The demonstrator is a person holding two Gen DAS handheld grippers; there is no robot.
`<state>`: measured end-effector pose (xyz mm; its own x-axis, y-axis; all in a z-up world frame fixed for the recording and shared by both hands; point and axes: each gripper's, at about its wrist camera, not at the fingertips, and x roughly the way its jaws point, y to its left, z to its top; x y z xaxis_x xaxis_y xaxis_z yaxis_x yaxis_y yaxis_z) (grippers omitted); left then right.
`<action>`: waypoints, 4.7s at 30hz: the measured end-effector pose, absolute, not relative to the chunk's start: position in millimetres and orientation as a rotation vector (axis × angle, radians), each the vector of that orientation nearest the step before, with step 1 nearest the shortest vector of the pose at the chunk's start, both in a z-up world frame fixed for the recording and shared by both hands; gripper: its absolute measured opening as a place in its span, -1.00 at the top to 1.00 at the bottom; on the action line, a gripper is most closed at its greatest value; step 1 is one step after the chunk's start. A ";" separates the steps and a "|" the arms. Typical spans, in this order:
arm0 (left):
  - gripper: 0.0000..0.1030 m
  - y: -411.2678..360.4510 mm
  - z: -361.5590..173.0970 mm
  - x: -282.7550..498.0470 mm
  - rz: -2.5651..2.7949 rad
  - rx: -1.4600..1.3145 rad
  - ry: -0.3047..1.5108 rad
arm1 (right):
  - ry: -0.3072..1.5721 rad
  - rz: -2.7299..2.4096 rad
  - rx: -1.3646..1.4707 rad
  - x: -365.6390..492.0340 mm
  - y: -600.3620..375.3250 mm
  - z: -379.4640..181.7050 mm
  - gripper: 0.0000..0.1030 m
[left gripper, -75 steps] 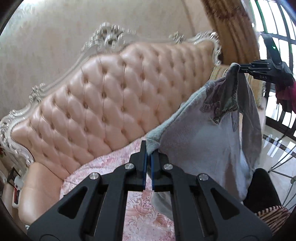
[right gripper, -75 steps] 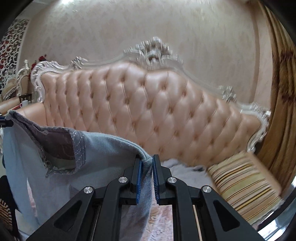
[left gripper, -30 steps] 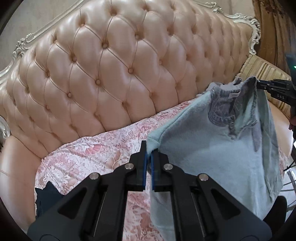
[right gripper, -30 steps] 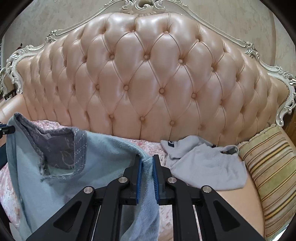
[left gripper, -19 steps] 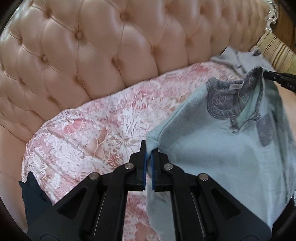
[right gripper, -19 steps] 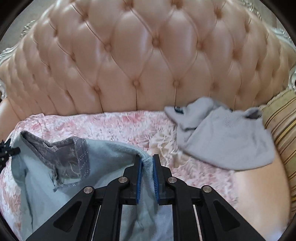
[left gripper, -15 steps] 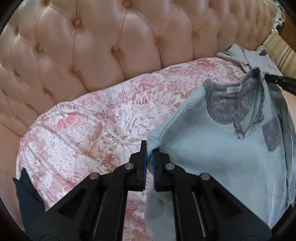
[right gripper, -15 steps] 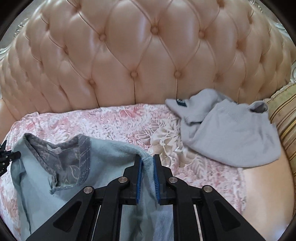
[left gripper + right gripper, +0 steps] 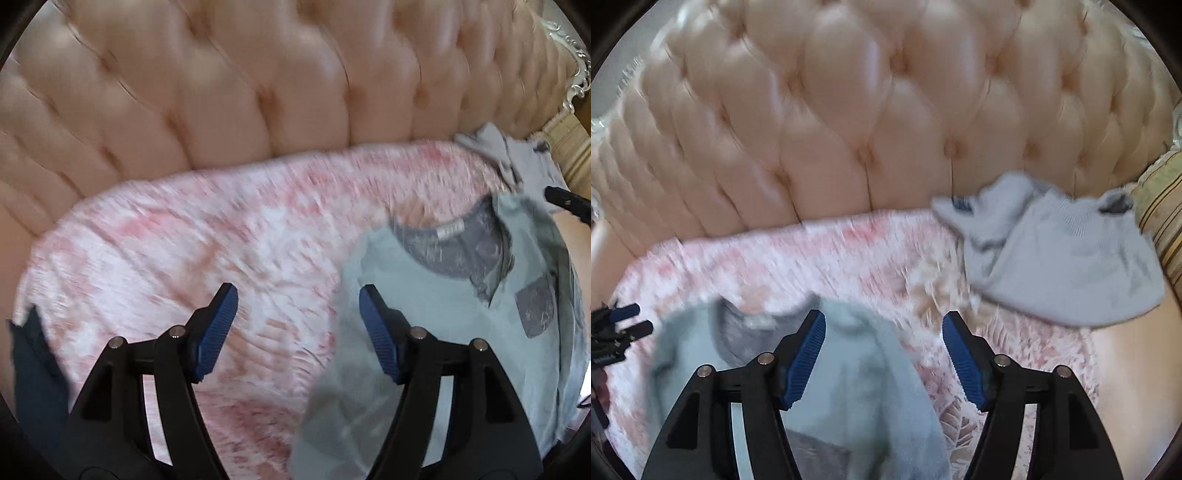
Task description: Fold clothes
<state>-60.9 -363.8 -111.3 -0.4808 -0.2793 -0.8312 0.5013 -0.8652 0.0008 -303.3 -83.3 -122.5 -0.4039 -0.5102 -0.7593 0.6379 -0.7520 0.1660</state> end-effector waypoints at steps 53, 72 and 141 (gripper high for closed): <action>-0.90 -286.4 -160.1 -163.7 -2.371 1.374 0.213 | 0.505 -1.988 1.140 -256.8 -102.0 -185.4 -0.37; -0.99 -298.2 -139.7 -90.4 -2.578 1.374 0.377 | 0.431 -2.019 1.121 -251.6 -83.5 -148.9 -0.60; -1.00 -106.4 -173.3 23.7 -2.555 1.635 0.154 | -0.071 -2.247 1.279 -48.0 187.4 -190.2 0.35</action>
<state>23.7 -106.4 -173.3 -0.4165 -0.0329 -0.9085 0.1417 -0.9895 -0.0292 -48.0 187.4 -190.2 -0.3975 -0.4830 -0.7802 0.4331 -0.8484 0.3045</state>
